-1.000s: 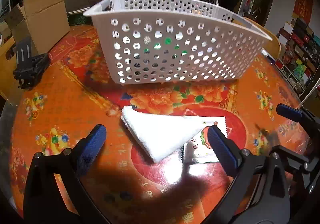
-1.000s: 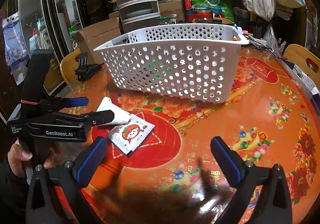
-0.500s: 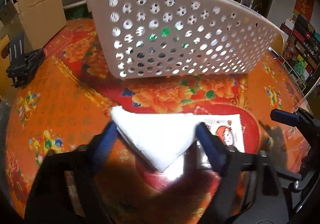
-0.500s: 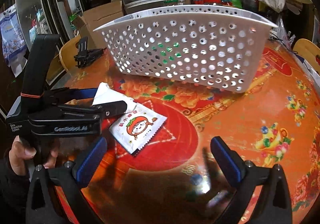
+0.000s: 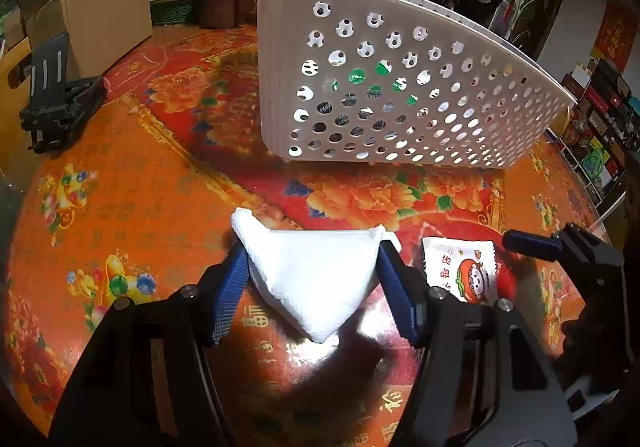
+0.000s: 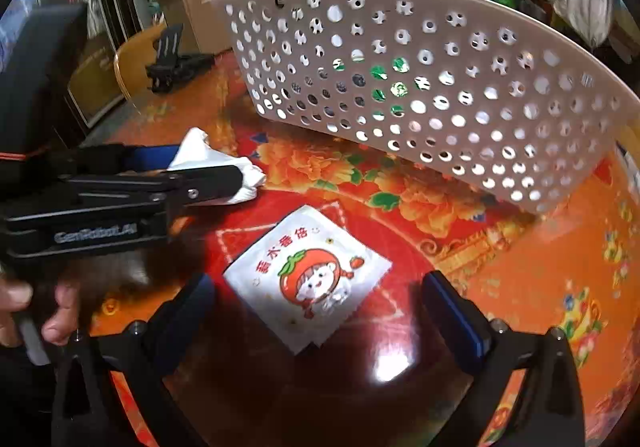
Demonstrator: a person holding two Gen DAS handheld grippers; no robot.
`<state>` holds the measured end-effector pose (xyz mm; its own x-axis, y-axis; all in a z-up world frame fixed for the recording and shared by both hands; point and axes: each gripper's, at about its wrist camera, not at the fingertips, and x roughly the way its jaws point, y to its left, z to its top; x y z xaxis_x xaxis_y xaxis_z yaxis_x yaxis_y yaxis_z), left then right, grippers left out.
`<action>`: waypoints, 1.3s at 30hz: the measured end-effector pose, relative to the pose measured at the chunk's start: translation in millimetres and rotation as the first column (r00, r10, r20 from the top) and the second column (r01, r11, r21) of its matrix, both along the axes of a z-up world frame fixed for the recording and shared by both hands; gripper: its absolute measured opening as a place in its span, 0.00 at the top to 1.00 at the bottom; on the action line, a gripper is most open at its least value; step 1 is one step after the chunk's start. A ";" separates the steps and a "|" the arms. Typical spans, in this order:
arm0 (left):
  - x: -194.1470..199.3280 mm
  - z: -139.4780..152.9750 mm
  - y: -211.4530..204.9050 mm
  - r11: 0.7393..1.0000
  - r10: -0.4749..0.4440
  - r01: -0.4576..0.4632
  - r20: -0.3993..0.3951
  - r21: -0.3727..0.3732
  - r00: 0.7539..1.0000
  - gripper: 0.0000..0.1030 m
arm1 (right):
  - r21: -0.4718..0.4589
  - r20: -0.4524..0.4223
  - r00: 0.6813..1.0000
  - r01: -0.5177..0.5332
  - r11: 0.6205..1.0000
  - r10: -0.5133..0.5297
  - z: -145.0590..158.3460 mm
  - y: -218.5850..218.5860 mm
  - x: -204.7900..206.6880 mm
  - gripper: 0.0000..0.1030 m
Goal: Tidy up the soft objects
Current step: 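Grasp the white folded cloth with the left gripper while the right grasps the snack packet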
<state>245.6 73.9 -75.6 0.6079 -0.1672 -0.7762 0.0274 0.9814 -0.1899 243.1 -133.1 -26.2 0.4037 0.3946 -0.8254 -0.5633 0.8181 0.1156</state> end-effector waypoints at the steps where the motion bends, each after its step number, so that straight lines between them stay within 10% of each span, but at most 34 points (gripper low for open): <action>1: 0.2 -0.1 0.0 1.000 0.000 0.000 0.000 -0.001 1.000 0.41 | -0.017 0.005 1.000 -0.001 1.000 0.001 -1.1 2.9 0.6 0.00; 33: 0.6 -1.7 -0.1 1.000 0.011 -0.011 0.009 -0.014 1.000 0.40 | 0.054 0.049 0.996 -0.081 0.995 0.079 10.2 -4.1 -23.3 0.91; 39: 0.7 -1.4 0.6 1.000 0.013 -0.013 0.011 -0.019 1.000 0.40 | 0.063 0.086 0.994 -0.075 0.995 0.070 13.3 -11.2 -32.8 0.95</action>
